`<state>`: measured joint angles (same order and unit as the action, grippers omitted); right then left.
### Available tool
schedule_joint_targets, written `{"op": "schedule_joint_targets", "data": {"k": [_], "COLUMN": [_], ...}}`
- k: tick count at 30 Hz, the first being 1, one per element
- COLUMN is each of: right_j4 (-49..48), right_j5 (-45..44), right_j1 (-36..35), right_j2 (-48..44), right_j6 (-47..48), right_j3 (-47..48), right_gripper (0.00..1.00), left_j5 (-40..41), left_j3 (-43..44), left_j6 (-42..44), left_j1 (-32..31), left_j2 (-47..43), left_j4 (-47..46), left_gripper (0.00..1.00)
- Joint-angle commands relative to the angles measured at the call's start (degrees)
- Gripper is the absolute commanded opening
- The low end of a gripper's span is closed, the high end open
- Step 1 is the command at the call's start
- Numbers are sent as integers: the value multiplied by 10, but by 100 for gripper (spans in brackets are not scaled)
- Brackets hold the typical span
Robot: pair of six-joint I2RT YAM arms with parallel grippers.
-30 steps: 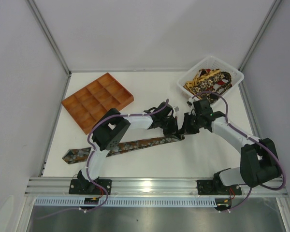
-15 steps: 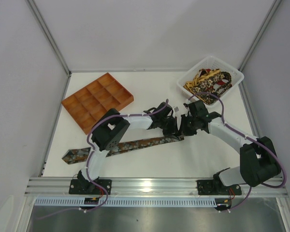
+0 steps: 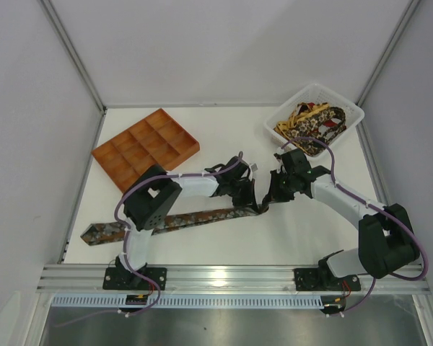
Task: Roll the ties
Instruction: Roll the tie
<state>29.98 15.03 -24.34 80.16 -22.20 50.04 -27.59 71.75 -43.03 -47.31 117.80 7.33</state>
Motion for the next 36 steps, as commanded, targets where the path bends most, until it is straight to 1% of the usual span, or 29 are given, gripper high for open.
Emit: {"op": "schedule_joint_targets", "data": {"k": [1,4,9,13,16,20,21,22,24,25,27,28,29,30,31,32,33,34,36], "right_j4": [10,16,33,35,34,32,31,28,22,20,22,22,25,27,31,34,37,39,46], "right_j5": [-15,-24,-74,-76,-79,-73,-71,-68,-63,-62,-69,-74,-76,-78,-80,-78,-78,-77,-72], "right_j1": [-4,-4,-3,-3,-4,-4,-3,-4,-4,-4,-4,-3,-3,0,3,5,14,20,41], "right_j2": [2,-4,-14,-14,-16,-19,-19,-19,-15,-12,-5,-4,-4,-1,-1,0,-2,-6,-10], "right_j6": [10,13,22,23,22,22,22,21,16,14,6,4,2,-2,-5,-6,-8,-14,-20], "right_j3": [23,23,23,23,20,16,16,16,17,18,23,23,24,27,28,28,25,23,17], "right_gripper": [0,0,0,0,0,0,0,0,0,0,9,21,32,42,52,56,62,74,76], "left_j5": [26,25,32,27,32,23,17,18,18,18,18,23,25,27,39,46,48,49,61], "left_j3": [-13,-30,-66,-96,-135,-139,-136,-126,-117,-112,-94,-88,-80,-78,-72,-71,-73,-73,-69], "left_j6": [29,38,56,57,55,71,76,86,101,107,123,136,140,150,172,182,195,220,253], "left_j1": [7,13,23,25,32,38,37,37,37,37,39,39,39,39,38,37,36,35,29], "left_j2": [-59,-78,-127,-150,-163,-166,-166,-167,-170,-171,-173,-174,-178,-182,-185,-188,-194,-196,-193], "left_j4": [34,39,49,45,34,27,24,25,18,15,15,15,15,12,13,13,8,-3,-4], "left_gripper": [1,1,2,2,2,2,3,7,12,17,22,27,29,33,36,39,43,52,54]}}
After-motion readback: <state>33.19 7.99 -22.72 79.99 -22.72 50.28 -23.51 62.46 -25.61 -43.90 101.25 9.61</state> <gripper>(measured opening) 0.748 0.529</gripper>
